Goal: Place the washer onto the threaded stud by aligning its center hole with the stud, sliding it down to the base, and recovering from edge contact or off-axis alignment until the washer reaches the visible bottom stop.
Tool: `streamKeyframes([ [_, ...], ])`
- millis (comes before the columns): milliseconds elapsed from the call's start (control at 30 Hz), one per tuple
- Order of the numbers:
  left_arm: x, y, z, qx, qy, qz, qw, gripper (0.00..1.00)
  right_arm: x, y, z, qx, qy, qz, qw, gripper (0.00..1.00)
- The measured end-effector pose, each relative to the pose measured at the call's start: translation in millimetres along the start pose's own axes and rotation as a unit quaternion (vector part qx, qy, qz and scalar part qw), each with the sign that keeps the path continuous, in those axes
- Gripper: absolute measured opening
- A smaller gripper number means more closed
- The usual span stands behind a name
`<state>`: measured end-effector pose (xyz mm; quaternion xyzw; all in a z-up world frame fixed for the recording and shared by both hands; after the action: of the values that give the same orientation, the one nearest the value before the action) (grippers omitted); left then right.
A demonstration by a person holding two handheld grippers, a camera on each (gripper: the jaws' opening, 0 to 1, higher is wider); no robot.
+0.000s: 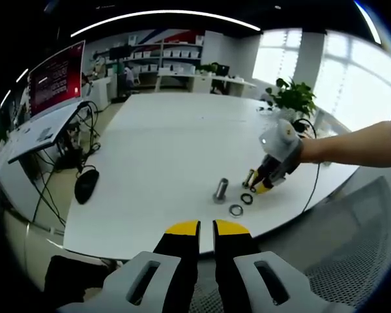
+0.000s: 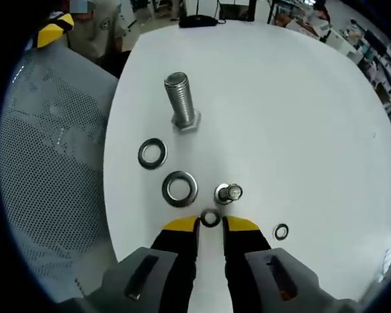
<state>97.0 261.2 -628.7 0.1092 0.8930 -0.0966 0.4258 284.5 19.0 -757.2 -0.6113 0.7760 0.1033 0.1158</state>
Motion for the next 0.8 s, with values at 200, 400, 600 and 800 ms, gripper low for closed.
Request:
streamKeyframes([
  [200,-0.1,-0.1,0.2,0.001,0.000,0.001,1.0000,0.05,-0.5,0.4,-0.1,0.002,0.001,-0.006,1.0000,0.14],
  [400,0.0,-0.1,0.2,0.002,0.001,0.001,1.0000,0.05,-0.9,-0.4,-1.7,-0.001,0.004,0.007,1.0000,0.14],
  [600,-0.1,-0.1,0.3,0.002,0.000,0.002,1.0000,0.05,-1.2,0.8,-11.9,-0.001,-0.008,0.011,0.9999,0.14],
  [800,-0.2,-0.2,0.0,0.002,-0.001,0.001,1.0000,0.05,-0.7,0.3,-22.7,-0.001,-0.019,0.022,0.9996,0.14],
])
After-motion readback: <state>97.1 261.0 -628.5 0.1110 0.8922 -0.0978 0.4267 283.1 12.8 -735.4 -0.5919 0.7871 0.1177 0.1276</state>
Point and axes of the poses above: the point that each gripper's makers call its tool centre point, and the gripper's own axes: z roughly forward along the fingers, y roughly to its left, x roughly out of its underside, the point moved 9 cm from there along -z, roughly backward along the fingers, and after that the axes turned 5 degrees about z, right-handed, at the moved point
